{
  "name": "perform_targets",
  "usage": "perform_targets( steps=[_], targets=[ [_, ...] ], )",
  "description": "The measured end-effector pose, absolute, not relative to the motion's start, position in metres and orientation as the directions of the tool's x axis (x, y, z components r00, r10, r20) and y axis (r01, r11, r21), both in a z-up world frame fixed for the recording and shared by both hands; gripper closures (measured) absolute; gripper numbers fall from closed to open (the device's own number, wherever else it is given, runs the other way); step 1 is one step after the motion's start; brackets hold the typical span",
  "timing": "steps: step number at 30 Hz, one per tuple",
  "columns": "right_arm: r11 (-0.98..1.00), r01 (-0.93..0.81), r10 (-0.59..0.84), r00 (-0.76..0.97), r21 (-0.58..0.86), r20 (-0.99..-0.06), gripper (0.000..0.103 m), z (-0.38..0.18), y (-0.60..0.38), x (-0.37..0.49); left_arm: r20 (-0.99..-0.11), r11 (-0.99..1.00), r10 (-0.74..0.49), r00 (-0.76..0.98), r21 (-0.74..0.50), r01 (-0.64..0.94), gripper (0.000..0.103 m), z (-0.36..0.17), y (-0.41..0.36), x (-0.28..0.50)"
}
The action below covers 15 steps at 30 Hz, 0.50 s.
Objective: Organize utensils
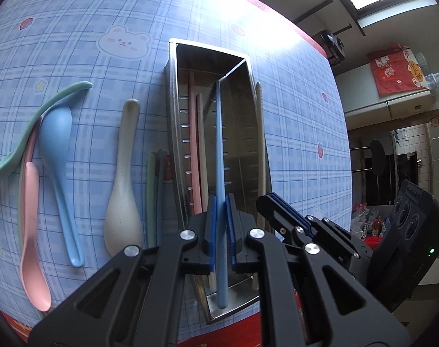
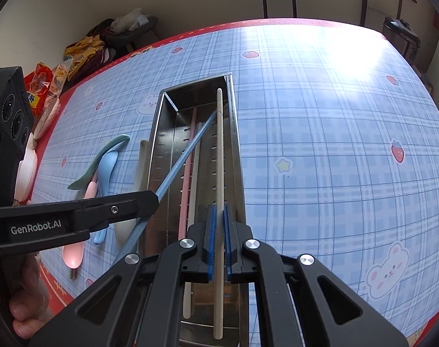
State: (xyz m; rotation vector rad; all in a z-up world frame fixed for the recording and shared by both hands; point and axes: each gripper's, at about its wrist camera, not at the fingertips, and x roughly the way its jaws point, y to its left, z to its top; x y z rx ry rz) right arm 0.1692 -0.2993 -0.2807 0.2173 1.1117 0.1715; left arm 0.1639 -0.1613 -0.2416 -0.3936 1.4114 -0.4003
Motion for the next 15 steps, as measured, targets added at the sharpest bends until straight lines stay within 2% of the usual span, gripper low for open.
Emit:
perform_targets(
  steps=[2, 7, 15],
  targets=[
    [0.965, -0.024, 0.245, 0.429, 0.261, -0.869, 0.097, -0.282, -0.301, 0.17, -0.86, 0.867, -0.497, 0.113, -0.496, 0.04, 0.094, -0.242, -0.16, 0.164],
    [0.962, -0.013, 0.252, 0.418, 0.271, -0.873, 0.097, -0.284, -0.302, 0.172, -0.852, 0.861, -0.509, 0.123, -0.506, 0.054, 0.091, -0.238, -0.151, 0.16],
    [0.961, -0.003, 0.252, 0.431, 0.278, -0.866, 0.096, -0.274, -0.303, 0.164, -0.858, 0.893, -0.449, 0.248, -0.44, 0.096, 0.076, -0.205, -0.119, 0.154]
  ],
)
